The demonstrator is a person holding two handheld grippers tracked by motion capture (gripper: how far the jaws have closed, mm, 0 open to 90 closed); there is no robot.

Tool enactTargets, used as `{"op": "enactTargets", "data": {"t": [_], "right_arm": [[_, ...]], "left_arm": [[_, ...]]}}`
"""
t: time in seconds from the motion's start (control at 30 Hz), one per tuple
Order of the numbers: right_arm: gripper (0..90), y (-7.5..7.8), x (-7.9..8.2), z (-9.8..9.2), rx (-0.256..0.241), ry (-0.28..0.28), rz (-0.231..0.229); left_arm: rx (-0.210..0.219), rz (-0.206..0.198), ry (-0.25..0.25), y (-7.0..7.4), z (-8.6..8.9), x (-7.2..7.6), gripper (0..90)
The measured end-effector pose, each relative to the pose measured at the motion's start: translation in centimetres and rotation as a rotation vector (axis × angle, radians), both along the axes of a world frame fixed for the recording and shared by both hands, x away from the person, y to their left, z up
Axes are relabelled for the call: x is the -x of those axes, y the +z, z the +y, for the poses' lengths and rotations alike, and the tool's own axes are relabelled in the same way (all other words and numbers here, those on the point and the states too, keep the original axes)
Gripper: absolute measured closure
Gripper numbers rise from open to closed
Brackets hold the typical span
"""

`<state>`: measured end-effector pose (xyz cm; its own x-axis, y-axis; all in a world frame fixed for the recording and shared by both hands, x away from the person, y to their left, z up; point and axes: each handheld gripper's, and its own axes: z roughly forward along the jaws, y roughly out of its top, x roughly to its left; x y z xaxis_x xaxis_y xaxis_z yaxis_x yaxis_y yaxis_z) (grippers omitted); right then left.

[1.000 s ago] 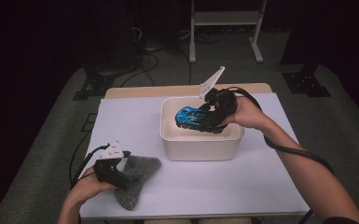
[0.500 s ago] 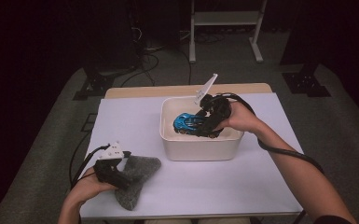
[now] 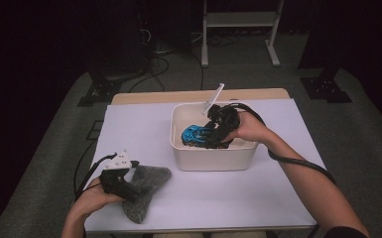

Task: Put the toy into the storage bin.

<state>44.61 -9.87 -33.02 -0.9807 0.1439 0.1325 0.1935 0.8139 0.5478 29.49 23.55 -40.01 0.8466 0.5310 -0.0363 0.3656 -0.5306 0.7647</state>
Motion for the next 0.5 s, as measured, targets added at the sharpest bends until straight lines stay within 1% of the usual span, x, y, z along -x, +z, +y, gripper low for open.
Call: {"op": "enactTargets", "data": {"t": [0.17,0.33,0.5], "right_arm": [[25.2,-0.6,-0.2,0.3,0.015,0.008,0.008],[25.2,-1.2,-0.4,0.7,0.038,0.006,0.018],[25.2,-1.8,-0.8,0.7,0.049,-0.001,0.033]], "left_arm": [[0.001,0.001,-0.002,0.0,0.0,0.0,0.3],[0.000,0.004,-0.001,0.0,0.1,0.0,0.2],[0.002,0.002,-0.002,0.0,0.1,0.0,0.2]]}}
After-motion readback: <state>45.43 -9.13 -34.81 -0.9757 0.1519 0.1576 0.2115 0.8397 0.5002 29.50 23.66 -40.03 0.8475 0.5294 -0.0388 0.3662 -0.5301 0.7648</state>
